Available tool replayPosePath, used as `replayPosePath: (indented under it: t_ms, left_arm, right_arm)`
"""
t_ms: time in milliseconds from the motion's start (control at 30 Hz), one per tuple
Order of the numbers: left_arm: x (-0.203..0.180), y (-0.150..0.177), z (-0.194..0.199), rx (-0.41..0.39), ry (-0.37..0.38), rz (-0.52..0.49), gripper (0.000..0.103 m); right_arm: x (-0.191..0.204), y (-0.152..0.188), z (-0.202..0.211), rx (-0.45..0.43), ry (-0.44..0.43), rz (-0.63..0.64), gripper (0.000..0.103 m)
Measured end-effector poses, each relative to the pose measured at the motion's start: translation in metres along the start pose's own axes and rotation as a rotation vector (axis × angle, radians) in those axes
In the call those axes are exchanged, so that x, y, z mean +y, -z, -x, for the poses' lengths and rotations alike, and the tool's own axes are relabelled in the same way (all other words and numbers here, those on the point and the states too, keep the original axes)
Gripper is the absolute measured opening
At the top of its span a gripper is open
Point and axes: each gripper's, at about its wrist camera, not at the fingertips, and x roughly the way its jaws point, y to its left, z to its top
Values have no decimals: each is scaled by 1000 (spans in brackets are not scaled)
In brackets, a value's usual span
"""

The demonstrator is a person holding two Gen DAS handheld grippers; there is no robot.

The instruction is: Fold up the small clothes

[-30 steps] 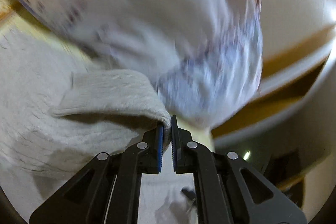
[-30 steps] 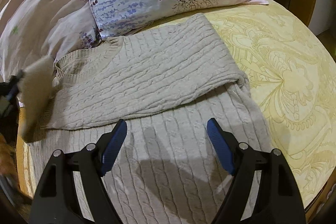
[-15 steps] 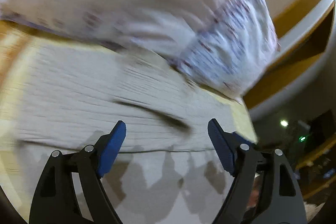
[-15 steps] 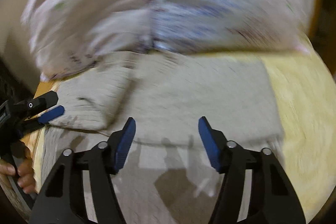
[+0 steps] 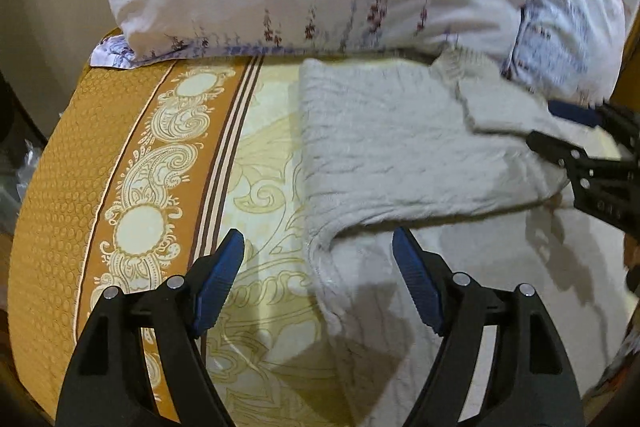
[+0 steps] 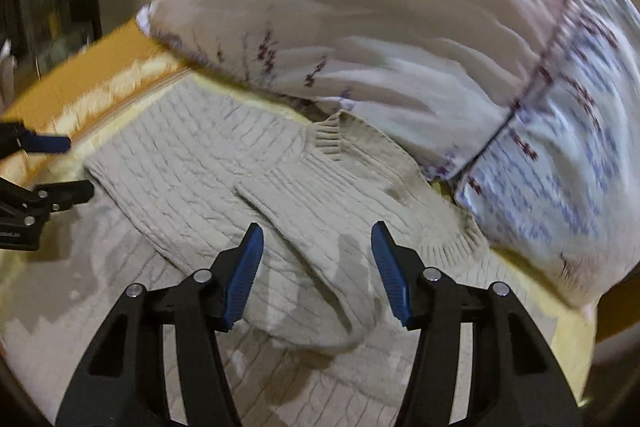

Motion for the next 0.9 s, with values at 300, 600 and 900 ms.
replayPosePath:
  t_ms: [300,600,900]
  left_arm:
    - [4,0,-13,26,-19,19,77]
    - [9,-6,-15,34,-25,41,77]
    - [8,-10,-19,40,-43,55,78]
  right_arm:
    - [-57,12,17,-82,51,-364,7]
    - [-130,132,9,-15,-126,-933,8]
    - [-154,158,-4,-26,-229,-1176,23]
